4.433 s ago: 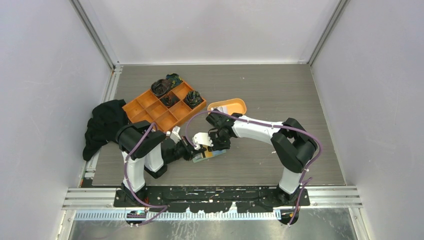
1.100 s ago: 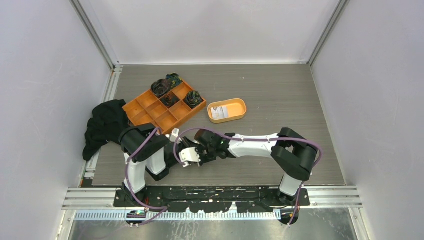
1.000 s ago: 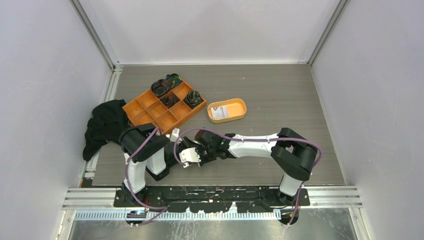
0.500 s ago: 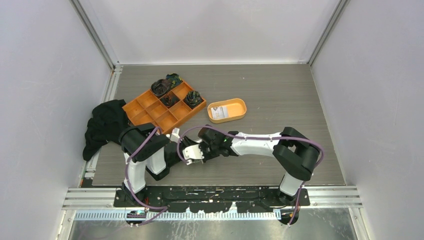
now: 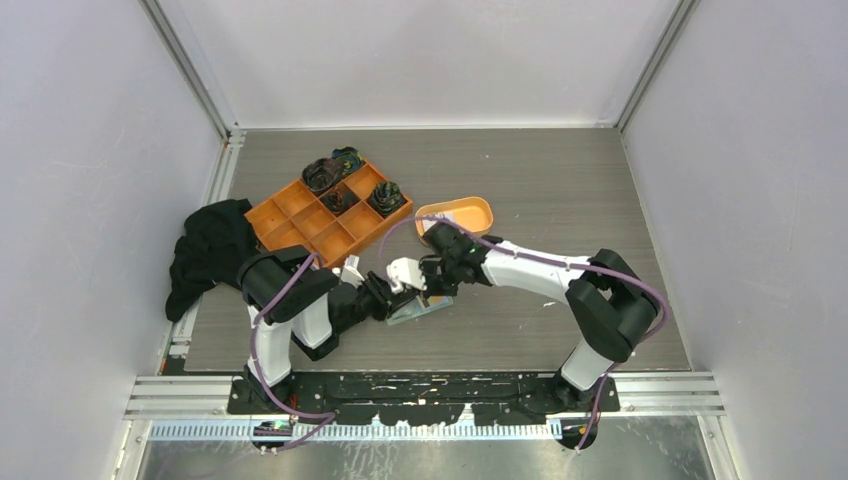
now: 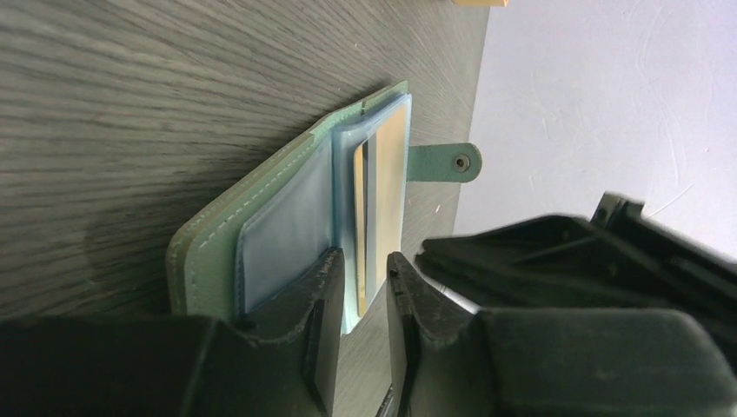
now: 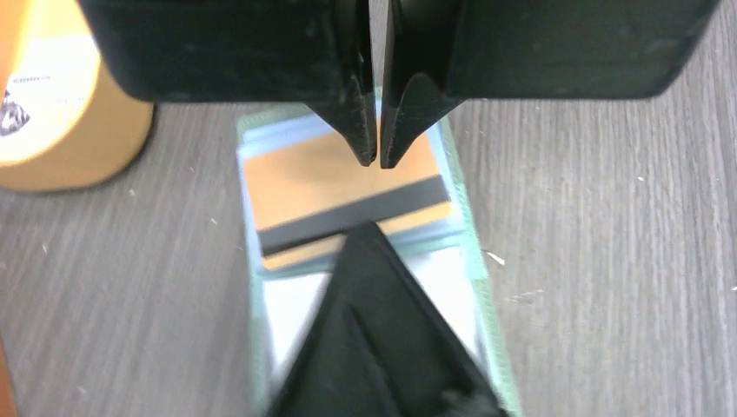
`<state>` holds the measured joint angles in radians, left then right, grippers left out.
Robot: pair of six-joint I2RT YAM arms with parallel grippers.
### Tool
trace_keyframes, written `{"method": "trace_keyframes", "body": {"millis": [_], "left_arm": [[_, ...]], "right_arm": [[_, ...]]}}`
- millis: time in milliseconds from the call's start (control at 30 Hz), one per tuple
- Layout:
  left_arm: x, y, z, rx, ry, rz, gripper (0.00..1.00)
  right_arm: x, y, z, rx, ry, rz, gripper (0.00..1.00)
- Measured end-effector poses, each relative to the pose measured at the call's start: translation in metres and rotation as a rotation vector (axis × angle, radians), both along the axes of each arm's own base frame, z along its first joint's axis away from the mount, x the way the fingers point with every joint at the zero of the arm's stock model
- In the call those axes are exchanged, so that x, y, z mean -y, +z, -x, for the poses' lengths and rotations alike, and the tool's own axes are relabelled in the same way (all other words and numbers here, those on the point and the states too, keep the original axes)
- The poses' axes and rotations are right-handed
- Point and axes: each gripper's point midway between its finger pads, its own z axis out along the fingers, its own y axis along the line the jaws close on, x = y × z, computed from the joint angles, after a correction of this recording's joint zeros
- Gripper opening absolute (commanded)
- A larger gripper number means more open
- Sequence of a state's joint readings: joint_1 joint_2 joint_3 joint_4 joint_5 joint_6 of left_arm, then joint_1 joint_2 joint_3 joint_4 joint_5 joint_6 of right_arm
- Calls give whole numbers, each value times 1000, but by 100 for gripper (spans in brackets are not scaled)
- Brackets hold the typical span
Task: Put the credit cards into the card holder
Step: Insert the credit card into the card holder.
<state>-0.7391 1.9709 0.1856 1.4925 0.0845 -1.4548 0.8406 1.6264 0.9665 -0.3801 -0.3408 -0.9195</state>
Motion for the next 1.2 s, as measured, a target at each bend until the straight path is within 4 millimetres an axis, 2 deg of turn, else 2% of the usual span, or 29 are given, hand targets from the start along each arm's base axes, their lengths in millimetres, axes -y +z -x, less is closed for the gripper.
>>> {"method": "trace_keyframes", "body": {"millis": [200,333,433,633,1200], "left_arm": [[-1,-3,1,2,-5,-13,16],[-1,-5,1,4,-8,-24,12],[-1,-5,1,5,-9,-28,8],[-2,-8,2,8,-12,-39,0],[4,-8,-5,20,-20,-61,1]], "right_arm": [[13,16,-26,-88,-146,-65,15],[10,21,-31,-133,-185,-63,15],[8,11,-33,-172,-206,-37,15],[17,-14,-27,-246,-250,58,15],[21,-14,-25,-269,-267,83,16]]}}
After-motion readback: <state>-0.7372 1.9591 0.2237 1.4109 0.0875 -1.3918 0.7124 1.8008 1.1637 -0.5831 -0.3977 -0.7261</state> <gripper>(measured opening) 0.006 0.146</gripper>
